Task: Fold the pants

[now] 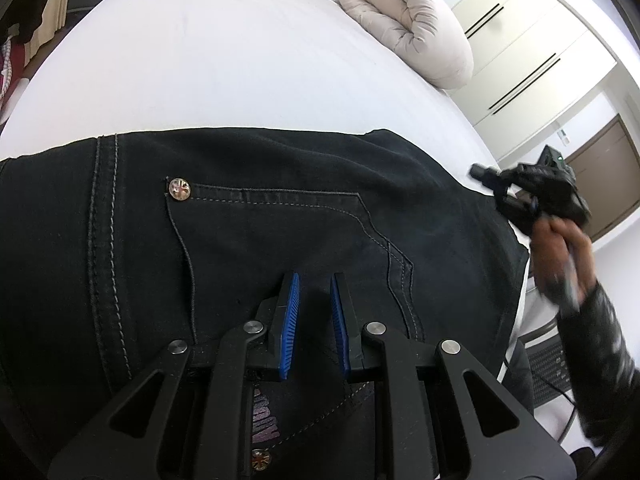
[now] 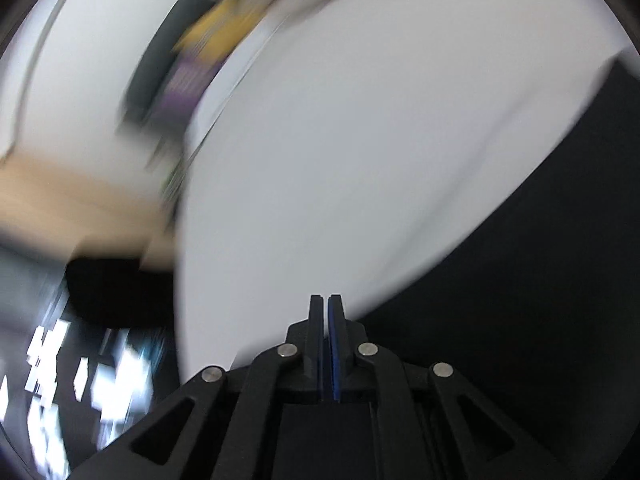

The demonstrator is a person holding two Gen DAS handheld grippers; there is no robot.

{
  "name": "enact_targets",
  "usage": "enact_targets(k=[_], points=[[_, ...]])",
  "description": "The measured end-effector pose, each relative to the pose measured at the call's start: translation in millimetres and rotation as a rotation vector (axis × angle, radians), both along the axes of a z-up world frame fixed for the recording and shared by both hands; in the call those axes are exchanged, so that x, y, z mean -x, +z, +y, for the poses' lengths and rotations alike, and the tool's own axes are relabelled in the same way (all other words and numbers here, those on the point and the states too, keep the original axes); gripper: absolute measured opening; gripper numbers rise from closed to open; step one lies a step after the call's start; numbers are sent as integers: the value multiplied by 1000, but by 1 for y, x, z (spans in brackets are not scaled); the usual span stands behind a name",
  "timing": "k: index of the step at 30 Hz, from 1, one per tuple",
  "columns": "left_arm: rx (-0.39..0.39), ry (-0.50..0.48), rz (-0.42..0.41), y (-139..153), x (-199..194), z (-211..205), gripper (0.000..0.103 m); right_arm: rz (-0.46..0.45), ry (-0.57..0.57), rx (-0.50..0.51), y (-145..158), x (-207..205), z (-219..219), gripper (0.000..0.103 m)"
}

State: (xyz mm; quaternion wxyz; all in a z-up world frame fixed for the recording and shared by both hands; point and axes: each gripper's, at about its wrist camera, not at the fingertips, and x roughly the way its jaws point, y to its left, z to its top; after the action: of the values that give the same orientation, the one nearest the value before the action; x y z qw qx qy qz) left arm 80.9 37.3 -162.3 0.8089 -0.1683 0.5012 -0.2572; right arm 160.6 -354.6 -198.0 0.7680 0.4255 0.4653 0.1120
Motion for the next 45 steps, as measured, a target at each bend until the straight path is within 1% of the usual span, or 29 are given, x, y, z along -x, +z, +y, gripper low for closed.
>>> enact_targets(k=[2,5,6,8,9,10,11,13,15,17,19,20,22,24,25,26,27,30,31,33,34,35,37,38,39,40,42,44,45], points=[[-3,2,3,2,1,0,16,31,155,-56,-14,-12,62,6],[1,17,9,4,5,3,16,101,267,-47,-39,-45,122,5],[3,22,9,3,7,5,16,108,260,-44,-43,-53,129,1],[17,33,10,3,9,10,16,100,237,-70,-47,-76,125,0],[28,37,11,3,10,12,16,86,185,-81,-46,-83,115,0],[35,38,11,2,11,14,16,74,142,-66,-48,-68,106,0],[39,39,10,2,11,15,16,55,77,-19,-46,-75,93,0],[41,40,9,1,12,16,16,66,-59,35,-41,-75,73,0],[44,46,5,2,15,18,16,45,-96,43,-25,-68,70,5],[50,52,1,2,17,21,16,3,-14,14,-8,-56,94,5],[48,59,-4,2,18,23,16,-16,111,-97,0,-32,133,5],[41,63,-6,3,20,23,16,-6,175,-118,-2,-21,157,5],[28,64,-11,5,23,22,16,29,270,-159,-14,-4,190,5],[11,64,-23,8,29,26,16,77,282,-123,-37,3,203,5],[-2,68,-29,9,33,28,16,102,245,-129,-51,8,194,0],[-3,68,-35,10,36,32,16,94,201,-197,-59,5,178,0],[4,69,-40,11,40,36,16,91,142,-176,-57,-6,156,0],[24,73,-53,14,50,49,16,55,-82,-21,-38,-12,79,0],[18,75,-59,15,53,51,16,71,-190,34,-35,-4,47,0],[-31,102,-70,21,59,58,17,102,-362,38,-28,26,4,0],[-60,122,-72,25,61,61,16,103,-418,50,-22,39,-9,1],[-65,141,-73,31,63,65,16,94,-442,63,-13,51,-11,7],[-73,158,-95,45,64,65,16,29,-384,-8,0,64,8,7],[-67,147,-105,51,62,62,16,-2,-327,-62,4,68,26,7],[-56,121,-113,58,58,52,16,-30,-232,-118,8,69,61,7],[-49,96,-118,63,54,41,16,-36,-170,-141,8,69,80,7],[-47,33,-118,68,43,8,17,-19,3,-188,0,63,147,7],[-78,-36,-109,67,34,-27,17,22,61,-209,-12,51,176,7],[-94,-63,-105,63,32,-39,17,50,57,-195,-20,47,183,7]])
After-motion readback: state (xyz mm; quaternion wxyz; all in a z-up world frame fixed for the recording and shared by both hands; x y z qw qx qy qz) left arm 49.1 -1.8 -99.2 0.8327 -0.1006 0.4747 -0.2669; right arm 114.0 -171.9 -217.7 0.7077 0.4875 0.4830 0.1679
